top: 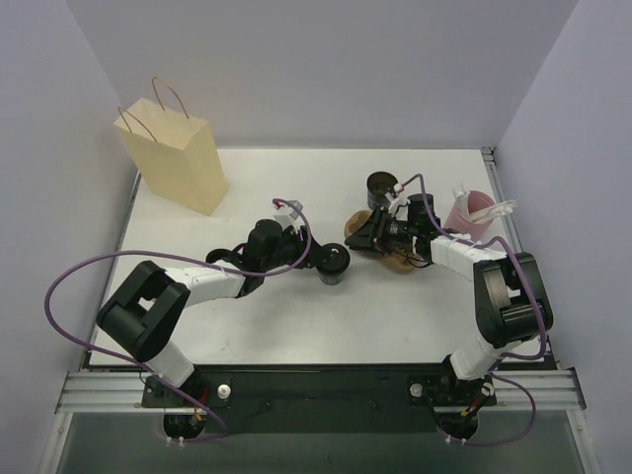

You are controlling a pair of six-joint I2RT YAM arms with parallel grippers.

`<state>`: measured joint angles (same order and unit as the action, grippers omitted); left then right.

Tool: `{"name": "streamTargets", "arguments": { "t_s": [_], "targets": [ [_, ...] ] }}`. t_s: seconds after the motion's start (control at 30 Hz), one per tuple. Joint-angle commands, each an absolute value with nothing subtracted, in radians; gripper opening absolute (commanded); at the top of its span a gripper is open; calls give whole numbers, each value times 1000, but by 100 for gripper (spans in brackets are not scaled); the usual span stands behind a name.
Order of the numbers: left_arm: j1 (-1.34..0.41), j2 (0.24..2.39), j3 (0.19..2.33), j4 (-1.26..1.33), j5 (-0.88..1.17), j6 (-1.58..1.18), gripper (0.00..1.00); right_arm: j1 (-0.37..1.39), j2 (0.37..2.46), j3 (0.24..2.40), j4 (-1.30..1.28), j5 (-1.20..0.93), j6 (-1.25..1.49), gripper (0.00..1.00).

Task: Pack the takeout coffee

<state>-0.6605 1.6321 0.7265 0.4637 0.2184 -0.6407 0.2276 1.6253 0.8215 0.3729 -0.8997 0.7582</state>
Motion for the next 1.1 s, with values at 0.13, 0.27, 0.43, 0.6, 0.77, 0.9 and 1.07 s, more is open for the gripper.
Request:
{"name": "streamTargets", "arguments": {
  "t_s": [0.13,0.27,0.43,0.6,0.77,0.9,1.07],
  "targets": [
    [-675,1756,641,35,153,-509,50,242,1611,812,399,-925,733,29],
    [-676,1756,643,34,153,-509,51,262,1624,787,419,-911,735,28],
    [-676,1753,643,32,153,-511,50,272,1638,753,451,-894,735,27],
    [-681,1753,641,31,147,-514,50,273,1631,687,482,-884,735,24],
    [-686,1764,635,41,146,-523,50,273,1632,647,505,-871,735,22],
    [-695,1778,637,49,146,-529,50,272,1634,635,503,-856,733,21],
    [-699,1782,632,51,135,-535,50,273,1652,604,538,-854,739,20]
  ]
}}
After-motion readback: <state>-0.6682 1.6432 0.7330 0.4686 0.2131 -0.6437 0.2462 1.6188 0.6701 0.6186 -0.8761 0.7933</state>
